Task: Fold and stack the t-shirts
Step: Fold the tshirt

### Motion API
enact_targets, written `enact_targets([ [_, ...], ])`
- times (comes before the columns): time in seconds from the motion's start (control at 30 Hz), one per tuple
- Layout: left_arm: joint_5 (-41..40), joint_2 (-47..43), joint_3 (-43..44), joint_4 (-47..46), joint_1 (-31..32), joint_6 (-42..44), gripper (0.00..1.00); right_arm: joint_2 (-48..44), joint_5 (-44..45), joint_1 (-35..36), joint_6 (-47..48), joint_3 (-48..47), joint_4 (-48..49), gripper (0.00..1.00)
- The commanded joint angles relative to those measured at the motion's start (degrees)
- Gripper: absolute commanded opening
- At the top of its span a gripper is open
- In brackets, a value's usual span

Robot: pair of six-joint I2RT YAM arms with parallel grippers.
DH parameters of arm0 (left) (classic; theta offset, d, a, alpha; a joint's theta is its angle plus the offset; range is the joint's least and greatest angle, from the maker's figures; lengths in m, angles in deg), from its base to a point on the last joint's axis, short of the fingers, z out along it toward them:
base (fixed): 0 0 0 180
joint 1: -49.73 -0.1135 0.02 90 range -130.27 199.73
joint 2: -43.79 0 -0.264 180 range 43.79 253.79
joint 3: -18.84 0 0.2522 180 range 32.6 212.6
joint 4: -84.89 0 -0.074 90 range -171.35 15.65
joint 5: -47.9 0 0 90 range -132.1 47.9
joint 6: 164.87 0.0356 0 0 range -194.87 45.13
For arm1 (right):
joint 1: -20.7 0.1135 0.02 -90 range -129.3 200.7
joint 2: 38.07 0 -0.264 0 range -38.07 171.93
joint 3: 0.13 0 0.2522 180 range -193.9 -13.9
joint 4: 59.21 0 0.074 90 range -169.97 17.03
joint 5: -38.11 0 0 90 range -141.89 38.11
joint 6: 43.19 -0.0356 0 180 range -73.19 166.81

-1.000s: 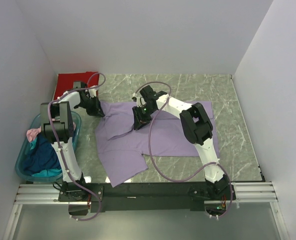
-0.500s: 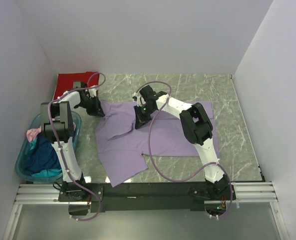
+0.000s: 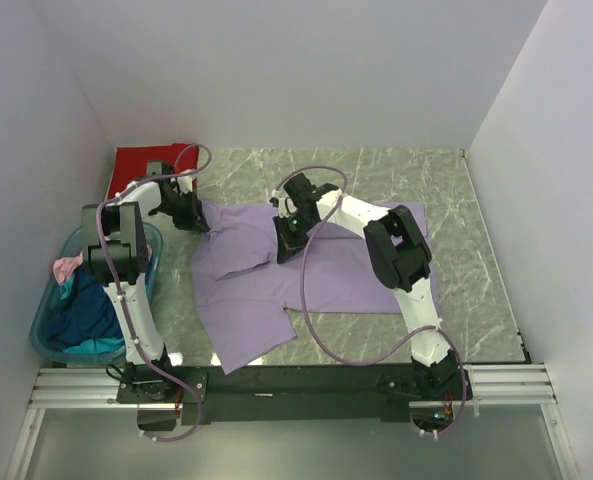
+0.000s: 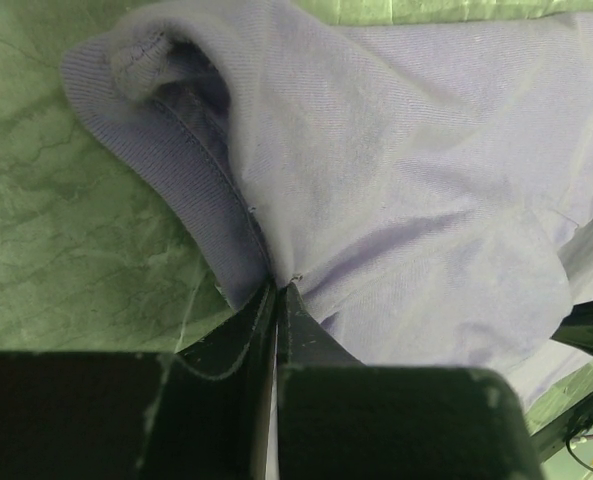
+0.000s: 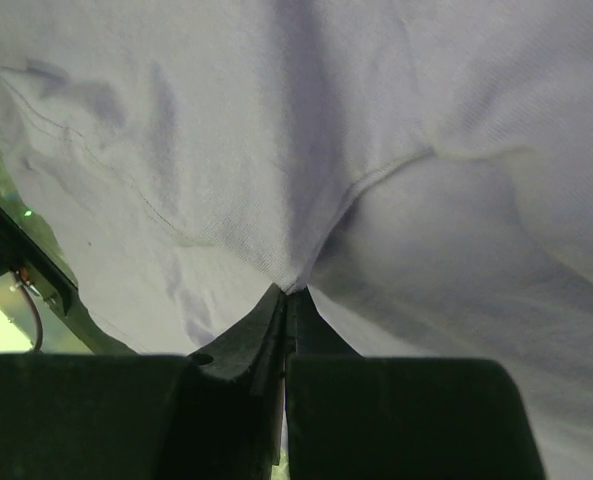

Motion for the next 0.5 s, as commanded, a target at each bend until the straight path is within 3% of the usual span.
enact_targets([
  [0.0, -5.22, 2.62, 0.81, -1.02, -0.50, 0.81, 0.08, -4.93, 0.30, -1.41, 1.59, 0.56, -2.15, 0.00],
  [0.47, -5.66, 3.33, 1.69, -0.41, -0.67, 0.72, 0.15, -4.67, -0.84, -3.70, 3.00, 2.14, -4.00, 0.00],
])
